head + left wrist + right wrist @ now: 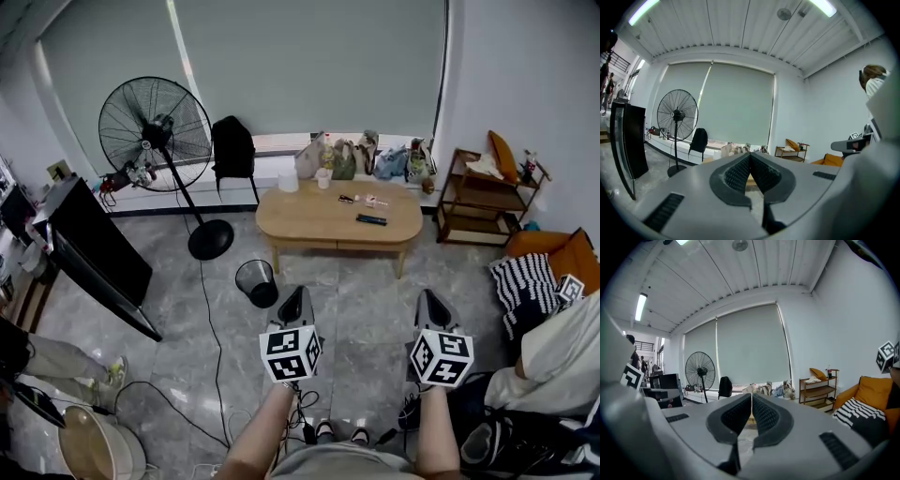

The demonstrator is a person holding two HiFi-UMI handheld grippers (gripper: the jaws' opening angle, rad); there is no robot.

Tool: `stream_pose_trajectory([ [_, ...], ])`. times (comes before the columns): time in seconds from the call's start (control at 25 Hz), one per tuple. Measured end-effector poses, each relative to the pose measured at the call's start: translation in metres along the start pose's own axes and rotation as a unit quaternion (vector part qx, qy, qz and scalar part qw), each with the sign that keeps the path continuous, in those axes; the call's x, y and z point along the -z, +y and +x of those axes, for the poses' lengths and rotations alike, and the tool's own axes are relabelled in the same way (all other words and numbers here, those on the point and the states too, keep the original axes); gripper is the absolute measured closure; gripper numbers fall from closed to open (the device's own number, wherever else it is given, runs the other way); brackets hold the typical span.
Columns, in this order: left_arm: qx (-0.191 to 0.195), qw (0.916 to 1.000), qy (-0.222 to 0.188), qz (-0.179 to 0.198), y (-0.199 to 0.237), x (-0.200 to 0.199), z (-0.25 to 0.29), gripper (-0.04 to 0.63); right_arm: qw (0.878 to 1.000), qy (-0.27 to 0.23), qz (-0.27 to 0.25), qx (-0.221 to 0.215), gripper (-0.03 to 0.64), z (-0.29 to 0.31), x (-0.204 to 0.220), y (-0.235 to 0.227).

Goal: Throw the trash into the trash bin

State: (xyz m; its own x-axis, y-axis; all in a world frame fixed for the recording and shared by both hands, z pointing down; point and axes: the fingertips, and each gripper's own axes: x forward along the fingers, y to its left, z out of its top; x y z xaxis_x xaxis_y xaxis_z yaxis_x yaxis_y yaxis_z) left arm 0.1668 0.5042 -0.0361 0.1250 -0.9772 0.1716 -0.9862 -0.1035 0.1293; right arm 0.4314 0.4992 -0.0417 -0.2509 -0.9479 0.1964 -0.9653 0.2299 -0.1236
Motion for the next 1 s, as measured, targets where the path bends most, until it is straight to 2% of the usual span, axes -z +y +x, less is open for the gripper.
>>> stream_pose_trajectory([
  [0.2,0.008,1.0,0.004,-0.001,0.017,0.001,0.01,0.586,1.0,-0.002,0.006,0.012,0.599,0.01,0.001,0.008],
  [0.32,0.014,0.9999,0.009,0.003,0.027,0.0,0.015,0.586,1.0,-0.007,0.011,0.007,0.522,0.016,0.0,0.017],
  [0.6,0.022,0.9997,0.004,0.008,0.046,-0.008,0.024,0.586,1.0,-0.02,0.01,0.02,0.443,0.032,-0.007,0.029],
  [1.0,0.017,0.9994,0.029,-0.007,0.06,0.016,0.061,0.586,0.999,-0.006,0.009,0.033,0.422,0.056,0.009,0.017],
])
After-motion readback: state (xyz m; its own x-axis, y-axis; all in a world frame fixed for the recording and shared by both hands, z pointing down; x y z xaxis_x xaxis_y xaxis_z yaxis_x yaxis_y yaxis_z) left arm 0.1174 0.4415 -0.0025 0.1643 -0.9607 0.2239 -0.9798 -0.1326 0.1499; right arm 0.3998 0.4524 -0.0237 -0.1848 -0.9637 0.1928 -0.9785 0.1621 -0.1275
